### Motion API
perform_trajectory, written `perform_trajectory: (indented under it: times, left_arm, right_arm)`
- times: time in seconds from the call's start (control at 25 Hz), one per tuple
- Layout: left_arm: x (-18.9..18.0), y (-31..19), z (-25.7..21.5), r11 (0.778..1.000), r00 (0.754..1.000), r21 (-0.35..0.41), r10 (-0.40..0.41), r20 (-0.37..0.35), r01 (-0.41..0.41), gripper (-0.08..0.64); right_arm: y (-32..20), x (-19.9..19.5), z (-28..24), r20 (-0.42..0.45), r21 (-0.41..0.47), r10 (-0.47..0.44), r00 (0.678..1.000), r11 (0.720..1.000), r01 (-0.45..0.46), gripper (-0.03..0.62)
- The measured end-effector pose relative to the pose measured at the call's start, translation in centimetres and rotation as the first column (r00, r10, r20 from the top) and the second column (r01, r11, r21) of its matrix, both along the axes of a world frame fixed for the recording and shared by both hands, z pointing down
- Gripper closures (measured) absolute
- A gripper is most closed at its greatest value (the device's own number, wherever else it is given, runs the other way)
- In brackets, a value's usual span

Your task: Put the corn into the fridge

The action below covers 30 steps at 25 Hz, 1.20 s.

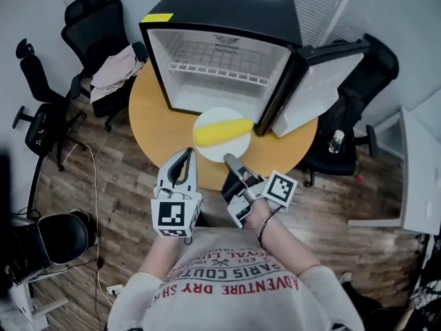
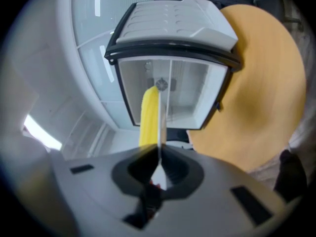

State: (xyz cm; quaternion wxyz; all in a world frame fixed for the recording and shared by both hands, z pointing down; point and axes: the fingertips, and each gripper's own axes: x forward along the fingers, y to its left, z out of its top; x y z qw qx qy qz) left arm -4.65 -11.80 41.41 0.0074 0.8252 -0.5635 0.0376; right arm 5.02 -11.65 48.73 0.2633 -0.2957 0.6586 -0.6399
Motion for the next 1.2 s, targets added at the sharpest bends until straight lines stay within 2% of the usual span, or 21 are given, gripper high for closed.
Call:
perform_trajectory:
  times: [0.32,0.72,1.0,1.2]
  left_arm:
    - [-4.7,-10.3,-0.4,0.988,0.988,0.008,0.157,-0.01,-0.157,0.535]
    - [-4.9,-18.5,-0.2,0.955,0.955,0.005,0.297,0.007,-0.297,0.535]
    - [-5.2,-21.3,0.5,0.945,0.945,-0.01,0.326,-0.002,-0.326,0.535]
    - [-5.0,-22.5,1.0,0.948,0.948,-0.03,0.317,0.003,-0.317,0.535]
  right_arm:
    - [-8.7,-4.5,-0.9,-0.006,0.025,0.165,0.986,0.986,-0.165,0.554]
    - [-16.6,-4.0,-1.2,0.002,0.026,0.326,0.945,0.945,-0.326,0.554]
    - [-19.5,-3.9,-0.5,-0.023,0.001,0.362,0.932,0.932,-0.363,0.554]
    - [-21.0,-3.4,0.5,-0.024,-0.045,0.362,0.932,0.931,-0.363,0.554]
